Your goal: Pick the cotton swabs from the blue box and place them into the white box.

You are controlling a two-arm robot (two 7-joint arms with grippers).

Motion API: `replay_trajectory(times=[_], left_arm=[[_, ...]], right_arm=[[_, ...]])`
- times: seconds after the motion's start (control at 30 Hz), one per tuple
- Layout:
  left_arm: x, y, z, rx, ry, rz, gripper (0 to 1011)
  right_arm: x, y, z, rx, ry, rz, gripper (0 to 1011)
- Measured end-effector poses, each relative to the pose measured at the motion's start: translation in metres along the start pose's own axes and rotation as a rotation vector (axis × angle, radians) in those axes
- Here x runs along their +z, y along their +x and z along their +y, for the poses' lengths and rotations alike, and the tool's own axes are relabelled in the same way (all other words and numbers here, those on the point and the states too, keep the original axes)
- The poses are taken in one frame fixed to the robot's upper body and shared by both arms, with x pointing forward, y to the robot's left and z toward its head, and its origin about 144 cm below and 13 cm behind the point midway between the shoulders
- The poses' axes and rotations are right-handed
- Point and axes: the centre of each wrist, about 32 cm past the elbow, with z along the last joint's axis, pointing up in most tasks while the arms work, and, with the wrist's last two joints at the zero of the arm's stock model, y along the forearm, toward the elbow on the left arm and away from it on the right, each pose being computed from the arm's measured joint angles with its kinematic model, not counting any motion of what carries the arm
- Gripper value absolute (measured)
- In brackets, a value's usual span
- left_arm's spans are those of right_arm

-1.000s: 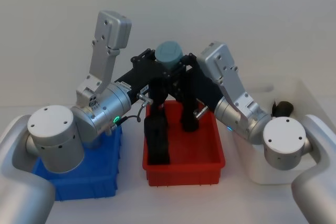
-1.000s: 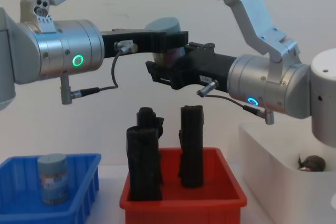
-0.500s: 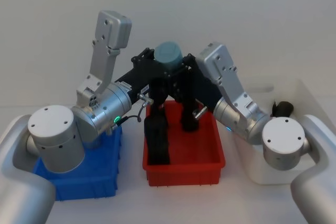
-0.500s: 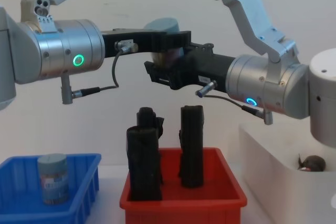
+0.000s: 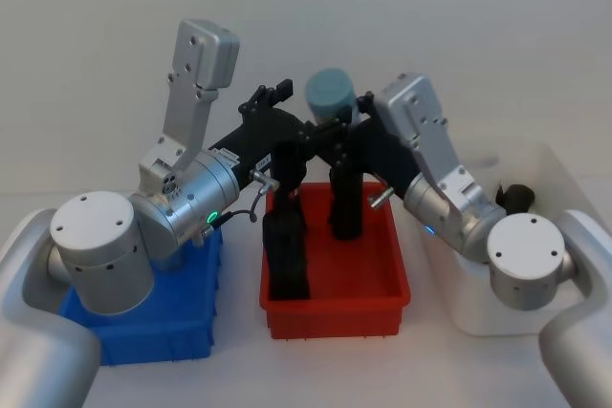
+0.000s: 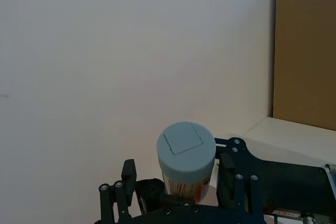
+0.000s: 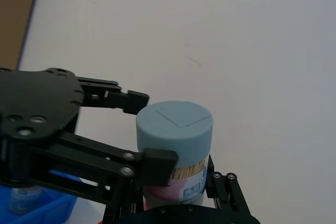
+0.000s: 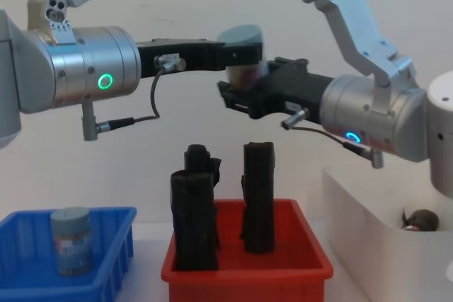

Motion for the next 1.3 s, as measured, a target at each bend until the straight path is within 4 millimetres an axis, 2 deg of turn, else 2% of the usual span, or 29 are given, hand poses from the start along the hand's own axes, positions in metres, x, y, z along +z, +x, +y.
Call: replay_trajectory(times=[0.5, 0.9, 1.3], left_arm=[[0.0, 0.0, 0.0, 0.0, 0.001, 0.0, 1003], [0.0, 0.0, 0.0, 0.0, 0.001, 0.0, 1003], [0.0, 0.0, 0.0, 0.0, 0.0, 0.0, 1003]], right_arm=[[-0.016, 0.011, -0.019, -0.18, -0.07, 0.009, 645], [-0.029, 0.017, -0.041, -0.353, -0.152, 0.038, 645], [-0.042, 0.026, -0.065, -0.545, -0.243, 0.138, 645]])
